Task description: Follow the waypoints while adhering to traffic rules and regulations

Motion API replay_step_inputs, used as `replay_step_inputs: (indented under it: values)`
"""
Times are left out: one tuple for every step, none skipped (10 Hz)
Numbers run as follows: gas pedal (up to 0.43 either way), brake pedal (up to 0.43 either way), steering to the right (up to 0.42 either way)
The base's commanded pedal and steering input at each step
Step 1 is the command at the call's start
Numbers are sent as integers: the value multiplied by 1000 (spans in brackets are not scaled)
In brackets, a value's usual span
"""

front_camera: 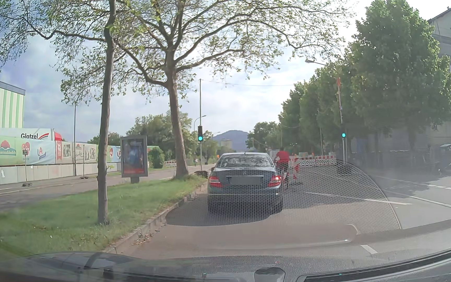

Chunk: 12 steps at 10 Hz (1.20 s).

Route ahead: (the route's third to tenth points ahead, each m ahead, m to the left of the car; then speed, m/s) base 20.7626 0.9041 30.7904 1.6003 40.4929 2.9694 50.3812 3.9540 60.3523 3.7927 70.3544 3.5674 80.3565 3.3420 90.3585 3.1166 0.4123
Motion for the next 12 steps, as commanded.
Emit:
replay_step_inputs:
  values:
    - [177, 0, -3]
    - [248, 0, -3]
    - [287, 0, -3]
    - [331, 0, -3]
    - [358, 0, -3]
    - [370, 0, -3]
    - [390, 0, -3]
    - [390, 0, -2]
    - [390, 0, -2]
    - [390, 0, -2]
    - [390, 0, -2]
    - [378, 0, -2]
